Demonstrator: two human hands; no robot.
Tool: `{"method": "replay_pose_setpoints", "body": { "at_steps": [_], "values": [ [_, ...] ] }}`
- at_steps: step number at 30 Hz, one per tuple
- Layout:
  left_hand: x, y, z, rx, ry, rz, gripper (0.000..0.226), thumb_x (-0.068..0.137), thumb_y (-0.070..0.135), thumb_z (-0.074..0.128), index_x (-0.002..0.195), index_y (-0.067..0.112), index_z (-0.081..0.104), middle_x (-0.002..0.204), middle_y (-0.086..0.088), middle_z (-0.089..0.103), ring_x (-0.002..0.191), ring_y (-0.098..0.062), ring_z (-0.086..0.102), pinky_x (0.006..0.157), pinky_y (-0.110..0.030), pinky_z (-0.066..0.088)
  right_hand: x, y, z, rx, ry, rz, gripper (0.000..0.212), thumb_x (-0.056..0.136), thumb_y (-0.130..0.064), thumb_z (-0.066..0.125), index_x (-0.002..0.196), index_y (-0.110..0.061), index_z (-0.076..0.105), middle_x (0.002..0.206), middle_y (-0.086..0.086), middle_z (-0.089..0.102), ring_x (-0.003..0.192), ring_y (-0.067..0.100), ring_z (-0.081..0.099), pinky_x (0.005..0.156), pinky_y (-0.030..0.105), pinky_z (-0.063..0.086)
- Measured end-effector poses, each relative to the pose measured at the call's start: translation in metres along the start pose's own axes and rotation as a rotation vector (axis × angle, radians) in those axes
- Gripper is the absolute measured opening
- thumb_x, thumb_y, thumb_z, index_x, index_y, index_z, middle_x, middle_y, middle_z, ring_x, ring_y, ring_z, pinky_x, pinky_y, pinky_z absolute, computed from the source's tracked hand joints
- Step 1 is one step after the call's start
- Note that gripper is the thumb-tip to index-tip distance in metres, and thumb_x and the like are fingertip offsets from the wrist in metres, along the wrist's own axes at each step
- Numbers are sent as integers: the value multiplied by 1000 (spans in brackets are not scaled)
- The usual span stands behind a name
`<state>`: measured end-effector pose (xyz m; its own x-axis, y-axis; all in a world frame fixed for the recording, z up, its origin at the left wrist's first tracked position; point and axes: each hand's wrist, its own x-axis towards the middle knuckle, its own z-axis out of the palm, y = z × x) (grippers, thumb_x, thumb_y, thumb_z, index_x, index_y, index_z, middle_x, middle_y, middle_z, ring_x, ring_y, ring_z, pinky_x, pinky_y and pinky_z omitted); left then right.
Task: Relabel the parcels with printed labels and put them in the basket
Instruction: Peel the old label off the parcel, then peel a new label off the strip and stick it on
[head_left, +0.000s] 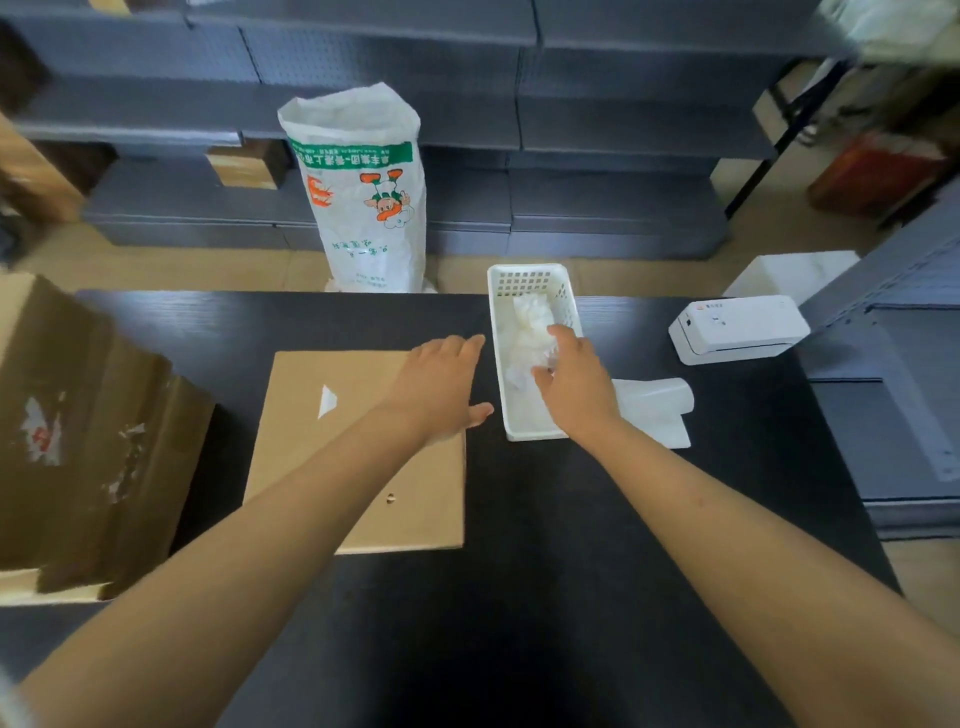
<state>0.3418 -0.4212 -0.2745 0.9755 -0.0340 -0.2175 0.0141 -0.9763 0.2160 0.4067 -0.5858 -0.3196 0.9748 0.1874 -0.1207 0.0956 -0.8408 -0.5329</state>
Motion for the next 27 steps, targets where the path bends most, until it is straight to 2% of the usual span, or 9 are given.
{"method": "replay_pose_setpoints", "body": {
  "at_steps": [3,6,12,15,18,23,27],
  "values": [
    [21,12,-3,46,12,41,69,89,39,59,146,18,28,139,-5,44,128,-26,43,107,-40,34,13,3,-8,9,-1,17,51,95,-39,53,141,-24,36,134,3,54,112,25,59,89,40,51],
    [38,21,-2,56,23,66,58,91,32,56,143,18,33,136,-5,47,123,-25,46,104,-39,36,23,7,-9,-1,1,42,49,98,-47,42,141,-23,39,133,3,56,111,24,59,88,40,51],
    [64,44,3,104,13,63,49,94,31,51,139,18,38,135,-5,50,119,-25,50,99,-37,39,31,24,-12,-20,-34,-10,37,100,-36,42,131,-20,53,130,6,59,110,24,60,86,35,51],
    [76,62,7,133,0,47,46,94,29,50,138,17,40,134,-5,51,118,-25,51,98,-37,39,35,41,-22,-23,-38,-97,31,100,-32,45,125,-18,59,124,4,63,103,21,63,76,26,48],
    [83,89,13,138,7,37,46,95,27,48,139,16,40,133,-6,51,117,-25,52,98,-38,39,38,71,-40,-7,-27,-182,25,99,-25,48,116,-17,64,114,4,67,97,19,62,73,26,47],
    [97,150,32,131,10,3,47,95,26,49,140,16,40,134,-7,52,120,-27,50,101,-40,38,42,135,-72,-7,-8,-230,25,97,-16,52,117,-16,65,112,4,67,103,18,59,86,32,51],
    [108,189,53,133,-18,-20,46,94,22,50,139,15,41,131,-7,53,118,-26,51,99,-37,39,40,180,-84,-17,-29,-220,27,95,-13,53,119,-17,65,116,3,67,107,18,59,90,30,49]
  ]
}}
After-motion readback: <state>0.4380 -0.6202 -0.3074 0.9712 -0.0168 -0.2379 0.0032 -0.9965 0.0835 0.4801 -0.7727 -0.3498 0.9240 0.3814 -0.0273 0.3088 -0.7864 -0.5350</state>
